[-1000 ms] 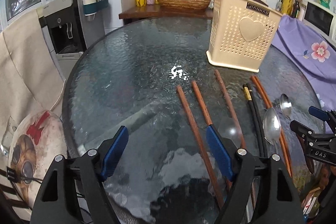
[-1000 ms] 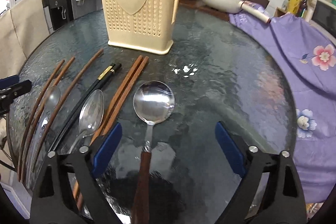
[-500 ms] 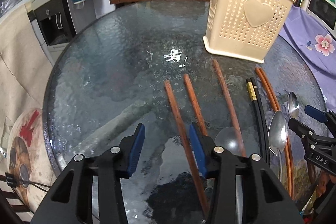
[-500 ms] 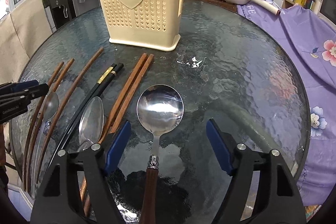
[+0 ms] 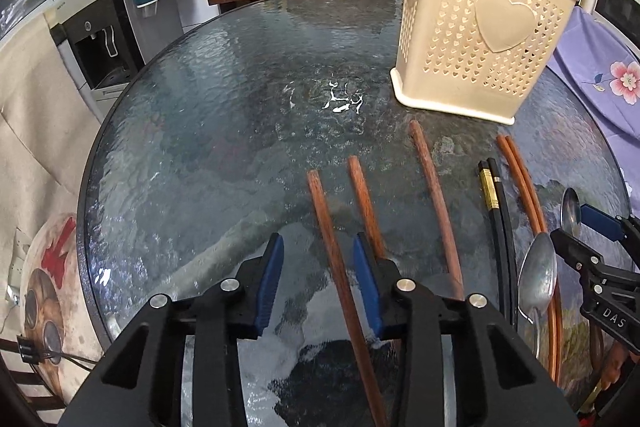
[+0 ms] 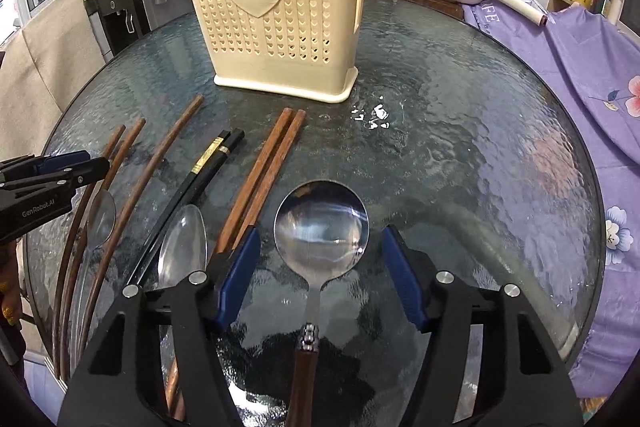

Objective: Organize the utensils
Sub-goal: 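Close the right gripper on the ladle neck while the left gripper closes on the chopstick, then lift the ladle with the right tool while the left tool carries the chopstick over the basket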

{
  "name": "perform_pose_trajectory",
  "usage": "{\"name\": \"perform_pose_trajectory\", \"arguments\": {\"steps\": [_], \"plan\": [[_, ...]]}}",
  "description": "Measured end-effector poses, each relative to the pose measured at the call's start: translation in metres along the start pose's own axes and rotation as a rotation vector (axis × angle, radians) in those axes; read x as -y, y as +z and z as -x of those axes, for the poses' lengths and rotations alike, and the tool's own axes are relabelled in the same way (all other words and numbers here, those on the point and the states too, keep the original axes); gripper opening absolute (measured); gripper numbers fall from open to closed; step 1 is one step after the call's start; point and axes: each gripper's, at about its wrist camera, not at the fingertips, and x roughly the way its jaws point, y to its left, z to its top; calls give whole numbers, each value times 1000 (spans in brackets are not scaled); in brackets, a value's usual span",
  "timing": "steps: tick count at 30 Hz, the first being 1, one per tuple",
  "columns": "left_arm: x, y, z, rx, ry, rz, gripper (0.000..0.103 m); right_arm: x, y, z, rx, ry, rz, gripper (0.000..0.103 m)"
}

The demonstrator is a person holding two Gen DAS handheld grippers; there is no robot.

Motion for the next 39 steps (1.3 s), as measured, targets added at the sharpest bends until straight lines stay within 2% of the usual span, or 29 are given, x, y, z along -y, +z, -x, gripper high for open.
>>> {"name": "perform_pose_trajectory", "arguments": {"steps": [6,8,15,23,31,39], "plan": [[2,9,-5,-13,0,-3,27,-1,6,-3,-8,5,8,54],[2,11,-6,-15,2,-4,25,-2,6,-3,-9,8,12,48],[9,9,-6,-1,3,-33,10,-2,5,-2,-6,14,20,48],[10,11,-7,7,-6,-15,8,-1,6,-3,-2,26,18,48],[3,21,-10,13,-51,22,7,4,9,2,26,42,8,48],[5,36,14,92,-85,16,7,6,18,20,92,73,4,48]]}}
